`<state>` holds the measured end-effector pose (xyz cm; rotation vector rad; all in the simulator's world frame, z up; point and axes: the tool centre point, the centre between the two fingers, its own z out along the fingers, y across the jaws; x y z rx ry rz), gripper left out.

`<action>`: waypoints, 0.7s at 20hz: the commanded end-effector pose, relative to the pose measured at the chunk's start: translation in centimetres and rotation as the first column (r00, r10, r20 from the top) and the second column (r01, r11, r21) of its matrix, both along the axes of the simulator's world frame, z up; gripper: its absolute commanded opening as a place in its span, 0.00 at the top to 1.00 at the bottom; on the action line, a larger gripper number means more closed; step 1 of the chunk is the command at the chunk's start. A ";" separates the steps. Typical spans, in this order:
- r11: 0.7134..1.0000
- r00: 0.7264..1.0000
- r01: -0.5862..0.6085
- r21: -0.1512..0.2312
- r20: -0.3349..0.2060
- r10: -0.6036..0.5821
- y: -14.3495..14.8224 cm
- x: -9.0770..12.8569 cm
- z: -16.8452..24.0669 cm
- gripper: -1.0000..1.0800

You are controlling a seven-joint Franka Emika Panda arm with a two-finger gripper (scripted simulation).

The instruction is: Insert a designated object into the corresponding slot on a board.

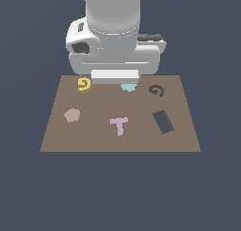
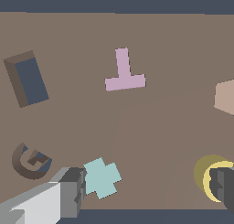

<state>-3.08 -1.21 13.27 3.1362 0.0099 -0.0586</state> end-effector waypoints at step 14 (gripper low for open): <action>0.994 0.994 -0.108 0.003 0.029 0.108 -9.4 -5.1 -6.3 0.04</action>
